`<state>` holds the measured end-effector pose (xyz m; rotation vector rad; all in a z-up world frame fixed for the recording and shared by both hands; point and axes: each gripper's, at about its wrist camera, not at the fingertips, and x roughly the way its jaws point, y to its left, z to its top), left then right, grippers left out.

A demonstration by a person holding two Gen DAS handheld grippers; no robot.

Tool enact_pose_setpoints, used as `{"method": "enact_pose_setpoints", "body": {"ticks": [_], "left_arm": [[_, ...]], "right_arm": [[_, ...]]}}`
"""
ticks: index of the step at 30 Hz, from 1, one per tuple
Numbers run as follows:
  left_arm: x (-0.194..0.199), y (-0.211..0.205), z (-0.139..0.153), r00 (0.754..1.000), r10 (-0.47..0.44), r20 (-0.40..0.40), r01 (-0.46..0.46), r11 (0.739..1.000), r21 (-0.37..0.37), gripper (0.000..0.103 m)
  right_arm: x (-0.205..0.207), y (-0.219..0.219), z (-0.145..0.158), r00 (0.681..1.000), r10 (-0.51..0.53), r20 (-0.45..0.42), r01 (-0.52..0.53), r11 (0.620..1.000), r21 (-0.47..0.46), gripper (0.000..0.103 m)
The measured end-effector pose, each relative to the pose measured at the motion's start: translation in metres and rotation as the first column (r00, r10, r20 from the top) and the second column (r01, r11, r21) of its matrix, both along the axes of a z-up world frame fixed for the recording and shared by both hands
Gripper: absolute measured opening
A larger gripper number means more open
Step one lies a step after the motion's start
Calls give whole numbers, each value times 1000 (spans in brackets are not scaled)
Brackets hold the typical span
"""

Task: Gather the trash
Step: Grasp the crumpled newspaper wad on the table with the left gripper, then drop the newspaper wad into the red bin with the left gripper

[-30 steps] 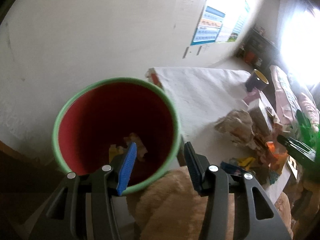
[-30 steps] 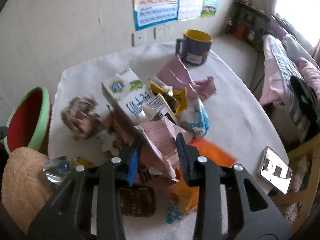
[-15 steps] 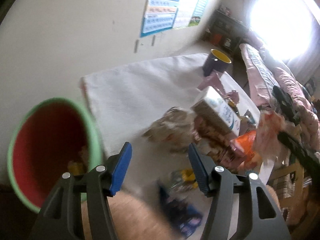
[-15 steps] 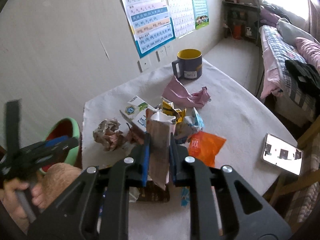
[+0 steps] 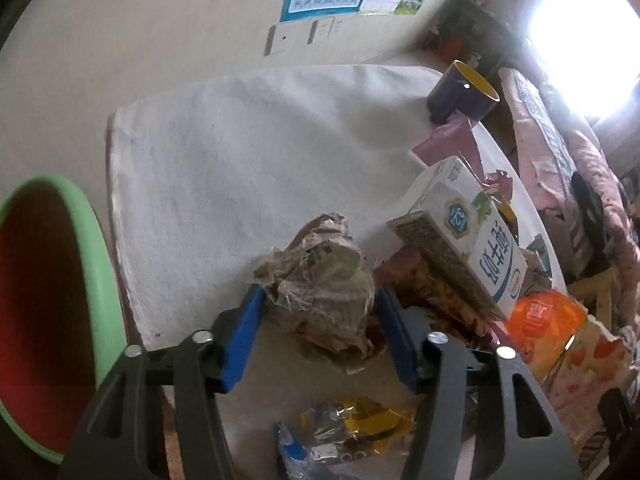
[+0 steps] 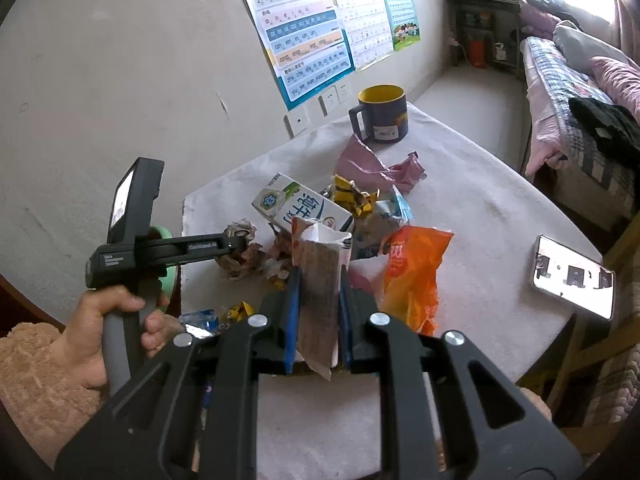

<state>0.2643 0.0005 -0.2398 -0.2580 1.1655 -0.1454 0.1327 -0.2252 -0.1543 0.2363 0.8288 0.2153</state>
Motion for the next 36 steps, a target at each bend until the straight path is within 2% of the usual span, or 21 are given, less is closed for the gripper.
{"method": "enact_pose_setpoints", "body": {"ticks": [8, 12, 13, 14, 20, 28, 29, 31, 32, 33, 36], "left_arm": [[-13, 4, 12, 998, 21, 59, -22, 1000, 13, 36], [-31, 13, 37, 990, 47, 132, -50, 999, 18, 22], [-36, 16, 44, 987, 51, 152, -54, 998, 15, 15], [-40, 18, 49, 985, 52, 166, -55, 998, 13, 0], [-67, 28, 82, 967, 41, 253, -51, 998, 30, 0], [-74, 47, 70, 981, 38, 188, -38, 999, -8, 0], [-74, 48, 66, 984, 40, 174, -39, 999, -10, 1], [-73, 52, 60, 989, 48, 142, -46, 999, -18, 21], [-73, 54, 57, 989, 61, 132, -59, 998, -20, 36], [-73, 56, 55, 989, 72, 126, -69, 997, -23, 43], [-71, 64, 50, 992, 85, 90, -85, 996, -5, 54]], "right_arm": [[-4, 5, 2, 1000, 7, 0, -7, 1000, 0, 17], [-6, 8, 5, 1000, 14, 8, -14, 1000, -2, 17], [-6, 9, 6, 1000, 17, 8, -17, 1000, 0, 17], [-6, 11, 6, 1000, 19, 8, -19, 1000, 1, 17], [-7, 18, 7, 999, 34, 10, -34, 999, 1, 17], [-6, 8, 5, 1000, 2, -3, -2, 1000, 20, 17], [-6, 8, 3, 1000, 0, -9, 1, 1000, 25, 17], [-5, 8, -1, 1000, 2, -25, -1, 999, 39, 17], [-4, 9, -2, 1000, 4, -30, -3, 999, 42, 17], [-5, 10, -3, 999, 7, -32, -5, 999, 43, 17], [-5, 11, -3, 999, 10, -31, -8, 999, 45, 17]]}}
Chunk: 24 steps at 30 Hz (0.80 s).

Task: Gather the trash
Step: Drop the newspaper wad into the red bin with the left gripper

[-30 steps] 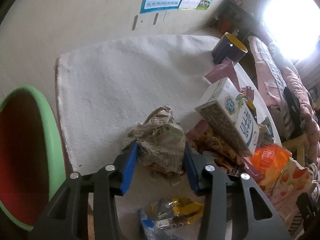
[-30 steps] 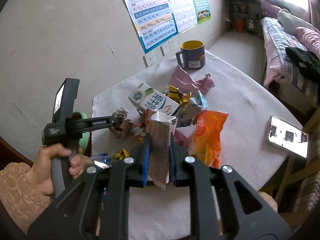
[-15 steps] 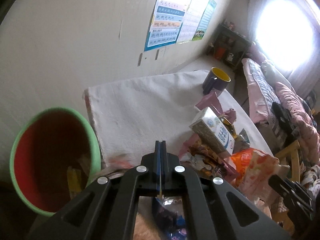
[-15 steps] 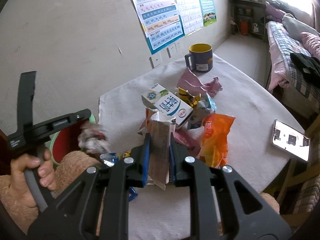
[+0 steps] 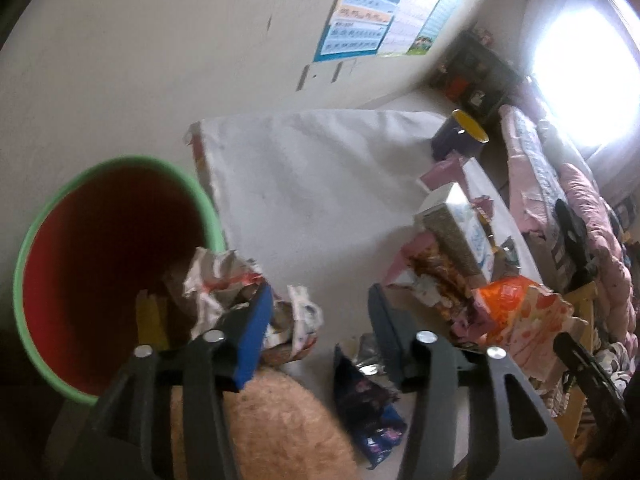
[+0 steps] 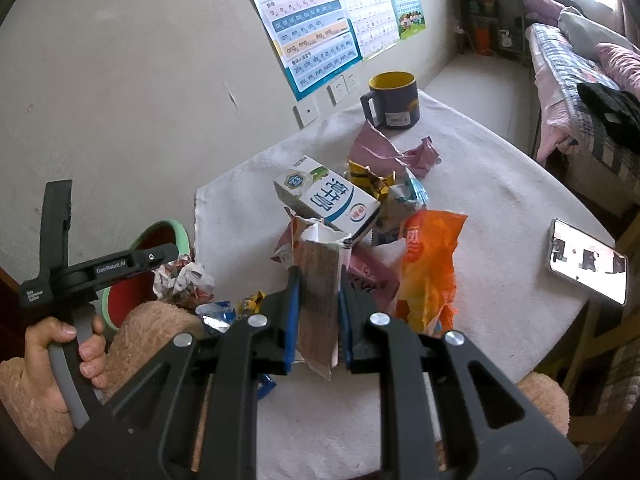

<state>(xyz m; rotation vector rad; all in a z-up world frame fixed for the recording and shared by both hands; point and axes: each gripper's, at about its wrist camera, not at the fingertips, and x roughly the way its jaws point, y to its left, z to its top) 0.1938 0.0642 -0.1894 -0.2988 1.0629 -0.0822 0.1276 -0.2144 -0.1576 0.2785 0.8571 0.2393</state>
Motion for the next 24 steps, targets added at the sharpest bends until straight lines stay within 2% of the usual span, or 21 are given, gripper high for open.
{"method": "enact_pose_setpoints", "body": {"ticks": [3, 9, 10, 12, 14, 16, 17, 18, 19, 21, 24], "left_arm": [[1, 4, -7, 999, -7, -42, 8, 1000, 26, 64], [9, 3, -33, 992, -1, -128, 9, 998, 65, 65], [13, 1, -40, 987, -4, -164, 14, 998, 62, 65], [20, -4, -51, 975, -25, -219, 42, 996, 73, 72], [24, -9, -54, 971, -43, -237, 67, 993, 94, 73], [27, -11, -52, 975, -50, -218, 71, 993, 94, 71], [27, -11, -51, 977, -47, -210, 67, 994, 91, 63], [26, -12, -50, 980, -39, -196, 59, 993, 98, 49], [26, -12, -49, 981, -36, -189, 56, 993, 104, 43], [24, -13, -47, 985, -39, -168, 56, 994, 98, 35], [19, -10, -43, 990, -36, -138, 47, 996, 77, 27]], "right_arm": [[0, 1, -1, 1000, -2, -3, 2, 1000, 4, 17], [1, 6, -7, 1000, 12, -23, -11, 1000, 20, 17], [1, 6, -7, 1000, 13, -24, -12, 1000, 21, 17], [1, 7, -7, 1000, 16, -24, -15, 1000, 22, 18], [1, 7, -7, 1000, 16, -26, -15, 1000, 25, 18], [1, 8, -8, 999, 16, -28, -15, 1000, 26, 18], [1, 7, -8, 999, 16, -29, -15, 1000, 26, 18], [1, 7, -7, 999, 16, -30, -15, 1000, 26, 18], [1, 7, -7, 999, 16, -29, -15, 1000, 25, 17], [1, 6, -6, 1000, 14, -26, -14, 1000, 22, 17], [0, 6, -6, 1000, 14, -26, -13, 1000, 22, 18]]}}
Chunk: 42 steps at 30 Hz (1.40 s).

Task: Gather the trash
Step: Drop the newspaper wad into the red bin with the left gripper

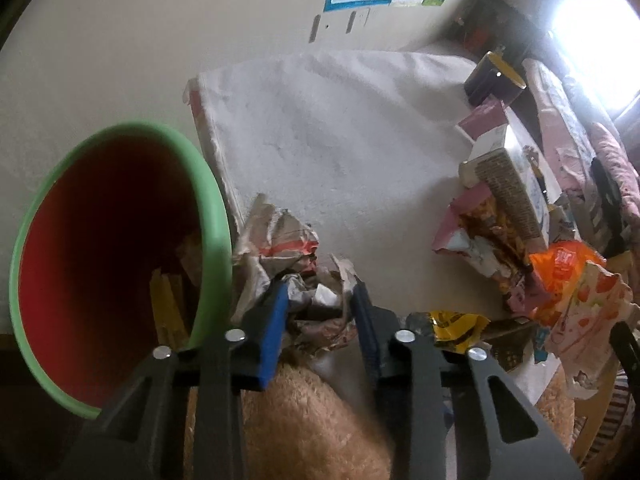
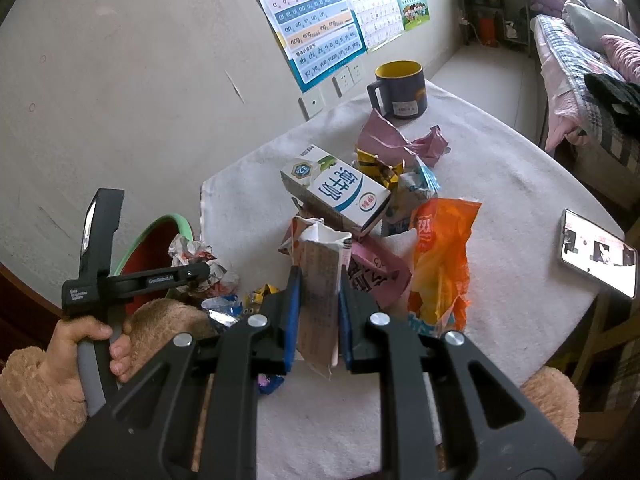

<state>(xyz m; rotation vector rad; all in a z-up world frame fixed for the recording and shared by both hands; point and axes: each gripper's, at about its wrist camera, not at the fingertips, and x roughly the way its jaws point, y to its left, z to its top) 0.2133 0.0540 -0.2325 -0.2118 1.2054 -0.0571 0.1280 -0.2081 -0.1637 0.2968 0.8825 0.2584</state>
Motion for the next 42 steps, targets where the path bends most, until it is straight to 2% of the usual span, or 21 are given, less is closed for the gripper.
{"method": "enact_pose_setpoints", "body": {"ticks": [2, 3, 11, 21, 30, 42], "left_arm": [[-4, 5, 5, 999, 18, 30, -17, 1000, -26, 23], [-6, 6, 9, 999, 25, 45, -24, 999, -31, 9], [-29, 7, 50, 982, 39, 184, -31, 998, -48, 7], [-53, 35, 97, 941, 104, 322, -88, 994, -67, 7], [-72, 83, 100, 915, 207, 347, -192, 978, -76, 7], [-93, 149, 77, 891, 338, 305, -321, 941, -104, 7]], "right_arm": [[0, 0, 0, 1000, 2, 0, -2, 1000, 0, 18], [0, 1, 0, 1000, 3, 1, -3, 1000, -2, 18], [-1, 6, 3, 1000, 11, 5, -11, 1000, -13, 17], [6, 28, 22, 998, 59, 37, -58, 998, -26, 18], [18, 74, 36, 987, 153, 52, -150, 988, -46, 18], [40, 157, 38, 952, 306, 29, -305, 951, -51, 18]]}}
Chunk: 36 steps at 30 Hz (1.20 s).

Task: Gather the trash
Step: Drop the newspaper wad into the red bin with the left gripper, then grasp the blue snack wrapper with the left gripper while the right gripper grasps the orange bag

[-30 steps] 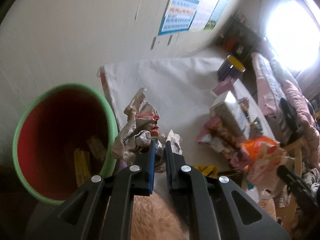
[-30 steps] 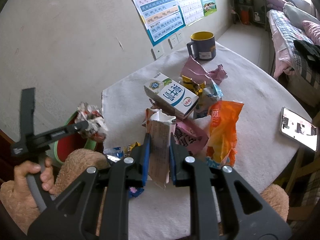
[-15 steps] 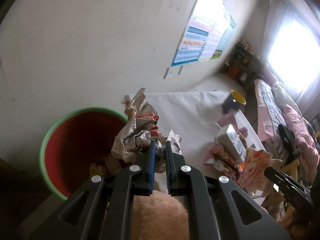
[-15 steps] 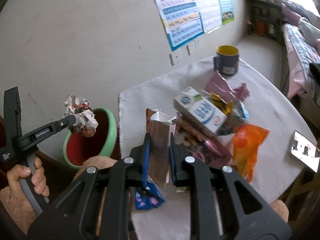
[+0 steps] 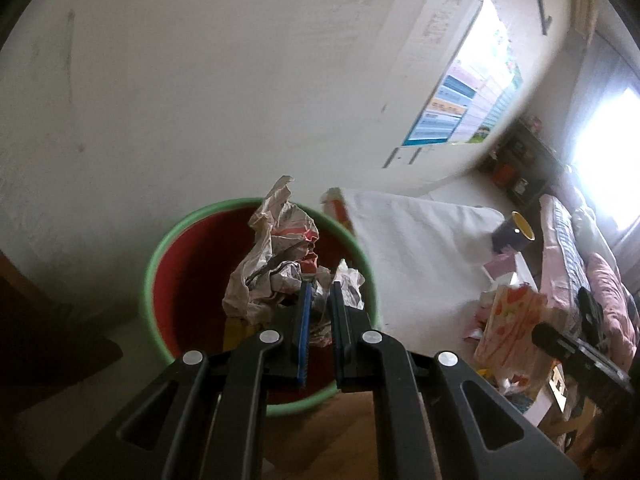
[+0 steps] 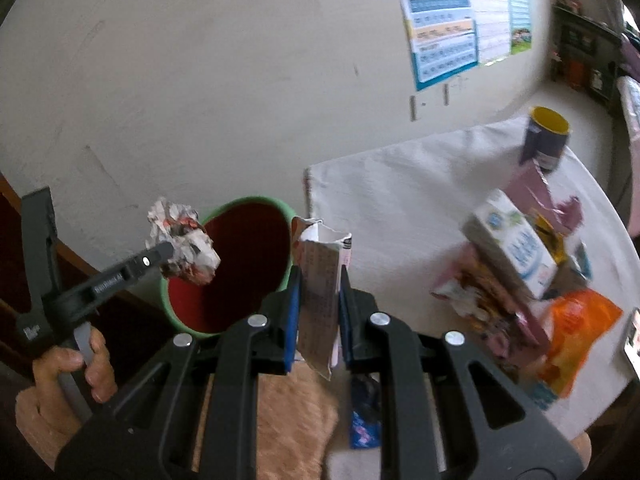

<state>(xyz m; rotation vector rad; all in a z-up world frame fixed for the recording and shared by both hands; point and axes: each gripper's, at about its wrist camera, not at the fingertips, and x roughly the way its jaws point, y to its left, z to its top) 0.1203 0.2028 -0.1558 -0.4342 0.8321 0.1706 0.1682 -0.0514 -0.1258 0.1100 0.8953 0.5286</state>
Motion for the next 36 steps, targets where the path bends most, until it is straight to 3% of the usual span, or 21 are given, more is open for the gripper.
{"method": "enact_pose_setpoints", "body": {"ticks": [13, 19, 21, 22, 31, 36], "left_arm": [[-8, 32, -18, 997, 69, -39, -69, 998, 1, 7], [-6, 37, -29, 993, 99, -68, -100, 995, -14, 15], [-7, 36, -30, 992, 105, -68, -106, 994, -3, 35], [-8, 36, -29, 992, 109, -60, -109, 994, -1, 39], [-6, 23, -25, 995, 89, -52, -89, 996, -3, 51], [-2, -2, -21, 998, 24, -53, -24, 1000, 5, 52]], "right_arm": [[32, 77, -11, 989, 126, -78, -122, 991, 59, 18], [41, 98, -14, 984, 157, -84, -151, 985, 77, 20], [44, 102, -13, 982, 169, -91, -159, 982, 101, 34], [45, 103, -12, 983, 162, -90, -151, 982, 114, 47], [33, 72, -7, 991, 118, -67, -110, 986, 123, 48], [22, 11, -11, 997, 12, -74, -5, 996, 89, 48]]}}
